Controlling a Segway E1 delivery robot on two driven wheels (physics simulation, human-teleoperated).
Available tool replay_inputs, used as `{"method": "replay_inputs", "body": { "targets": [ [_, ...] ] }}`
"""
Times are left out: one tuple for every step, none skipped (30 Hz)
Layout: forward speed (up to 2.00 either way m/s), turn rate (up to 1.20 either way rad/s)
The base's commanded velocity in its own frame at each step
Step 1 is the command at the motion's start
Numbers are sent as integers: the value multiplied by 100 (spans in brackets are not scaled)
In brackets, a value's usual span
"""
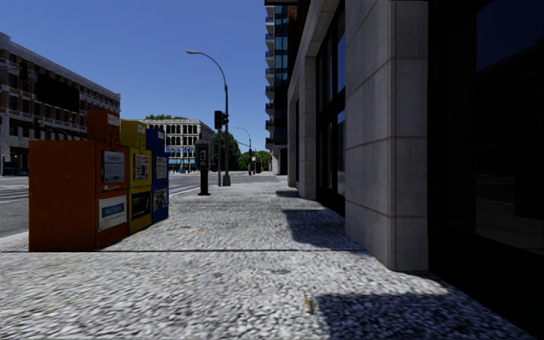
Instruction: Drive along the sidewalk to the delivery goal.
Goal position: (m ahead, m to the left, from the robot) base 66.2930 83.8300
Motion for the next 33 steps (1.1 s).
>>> {"method": "replay_inputs", "body": {
  "targets": [
    [200,0],
    [200,0],
    [200,0],
    [200,0],
    [200,0],
    [200,0],
    [200,0],
    [200,0],
    [200,0],
    [200,0],
    [200,0],
    [200,0],
    [200,0],
    [200,0],
    [200,0],
    [200,0],
    [200,0],
    [200,0],
    [200,0],
    [200,0],
    [200,0],
    [200,0],
    [200,0],
    [200,0],
    [200,0],
    [200,0],
    [200,0],
    [200,0],
    [200,0],
    [200,0],
    [200,0],
    [200,0],
    [200,0]
  ]
}}
